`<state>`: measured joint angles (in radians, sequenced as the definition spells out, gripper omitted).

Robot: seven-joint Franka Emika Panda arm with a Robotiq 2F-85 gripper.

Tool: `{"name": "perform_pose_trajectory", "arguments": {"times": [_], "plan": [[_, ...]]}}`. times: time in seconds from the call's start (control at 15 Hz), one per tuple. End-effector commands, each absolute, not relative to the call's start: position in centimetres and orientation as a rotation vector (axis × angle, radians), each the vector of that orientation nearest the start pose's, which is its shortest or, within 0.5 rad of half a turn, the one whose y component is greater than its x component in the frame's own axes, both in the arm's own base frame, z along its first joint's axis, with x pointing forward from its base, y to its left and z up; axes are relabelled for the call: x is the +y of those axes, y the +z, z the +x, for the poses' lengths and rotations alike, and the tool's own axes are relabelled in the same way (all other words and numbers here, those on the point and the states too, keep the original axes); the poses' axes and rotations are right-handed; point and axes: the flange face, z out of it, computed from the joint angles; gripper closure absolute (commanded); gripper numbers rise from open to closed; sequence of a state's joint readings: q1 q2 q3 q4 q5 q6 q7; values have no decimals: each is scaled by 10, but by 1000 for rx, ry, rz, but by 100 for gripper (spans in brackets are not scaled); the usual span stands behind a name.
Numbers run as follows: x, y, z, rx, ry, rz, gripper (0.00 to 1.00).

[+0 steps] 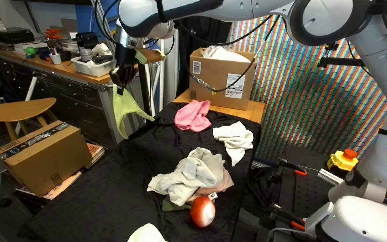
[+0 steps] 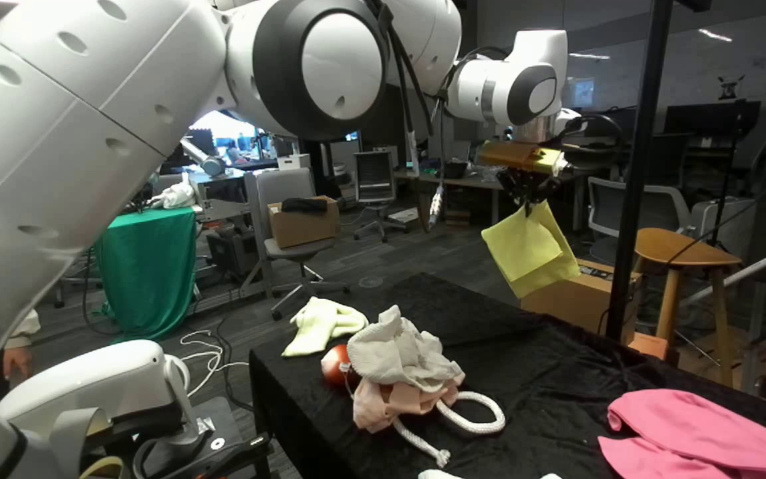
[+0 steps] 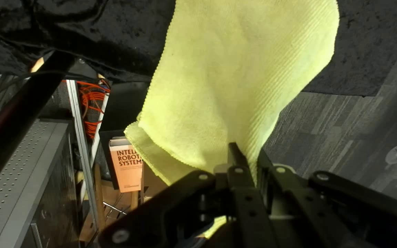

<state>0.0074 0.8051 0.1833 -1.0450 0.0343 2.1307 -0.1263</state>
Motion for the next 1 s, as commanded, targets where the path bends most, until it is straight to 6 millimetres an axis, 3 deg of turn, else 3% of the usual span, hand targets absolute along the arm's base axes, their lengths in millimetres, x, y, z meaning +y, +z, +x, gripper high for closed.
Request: {"name": "perform_pose_trajectory", "arguments": {"times": [0.0,0.47,0.93], "plan": [[110,381,757,-219,-428,-2882,91],[117,341,705,-102,-420,-2830,91],[110,323,626,-72,-408,-2847,90]]}}
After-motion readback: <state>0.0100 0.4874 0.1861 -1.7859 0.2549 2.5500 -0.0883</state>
